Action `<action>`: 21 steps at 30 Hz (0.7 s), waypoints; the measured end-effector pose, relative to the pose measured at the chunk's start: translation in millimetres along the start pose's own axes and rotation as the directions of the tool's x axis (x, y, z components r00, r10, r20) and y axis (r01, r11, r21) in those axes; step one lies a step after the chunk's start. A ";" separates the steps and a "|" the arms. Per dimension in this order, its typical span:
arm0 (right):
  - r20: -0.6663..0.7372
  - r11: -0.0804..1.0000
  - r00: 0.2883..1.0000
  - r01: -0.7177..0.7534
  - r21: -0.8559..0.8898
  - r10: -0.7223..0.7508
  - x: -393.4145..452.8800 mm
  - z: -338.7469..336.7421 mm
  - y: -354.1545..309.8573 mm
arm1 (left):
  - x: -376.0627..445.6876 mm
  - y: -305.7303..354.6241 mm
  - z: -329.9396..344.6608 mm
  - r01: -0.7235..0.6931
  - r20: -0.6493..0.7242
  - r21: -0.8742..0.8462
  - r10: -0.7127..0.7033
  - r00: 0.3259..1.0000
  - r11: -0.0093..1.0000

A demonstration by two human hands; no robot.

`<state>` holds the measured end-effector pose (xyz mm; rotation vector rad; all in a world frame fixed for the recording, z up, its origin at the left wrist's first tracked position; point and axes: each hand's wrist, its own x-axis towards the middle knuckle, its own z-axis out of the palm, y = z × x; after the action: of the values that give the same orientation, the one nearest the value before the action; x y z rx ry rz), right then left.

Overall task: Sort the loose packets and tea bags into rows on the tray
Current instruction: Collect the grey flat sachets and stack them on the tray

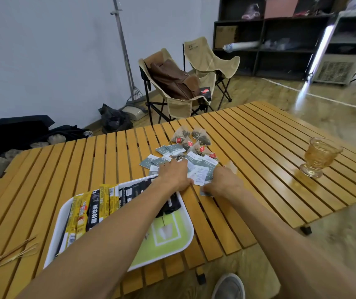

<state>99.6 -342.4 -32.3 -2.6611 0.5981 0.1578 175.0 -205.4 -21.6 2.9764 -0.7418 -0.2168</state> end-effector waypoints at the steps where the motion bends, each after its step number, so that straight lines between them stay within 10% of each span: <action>1: -0.006 1.000 1.000 -0.007 0.015 0.007 2.5 0.2 0.2 | 2.4 1.1 3.1 -0.001 0.007 -0.017 0.001 1.000 1.000; 21: -0.094 0.871 0.981 -0.107 0.479 0.172 21.2 6.0 -7.6 | -0.7 14.8 16.4 -0.171 -0.289 -0.307 0.080 0.954 0.936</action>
<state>121.9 -341.9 -39.0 -2.1631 0.7637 -0.1175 165.1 -218.6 -36.3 2.5600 -0.7726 0.0719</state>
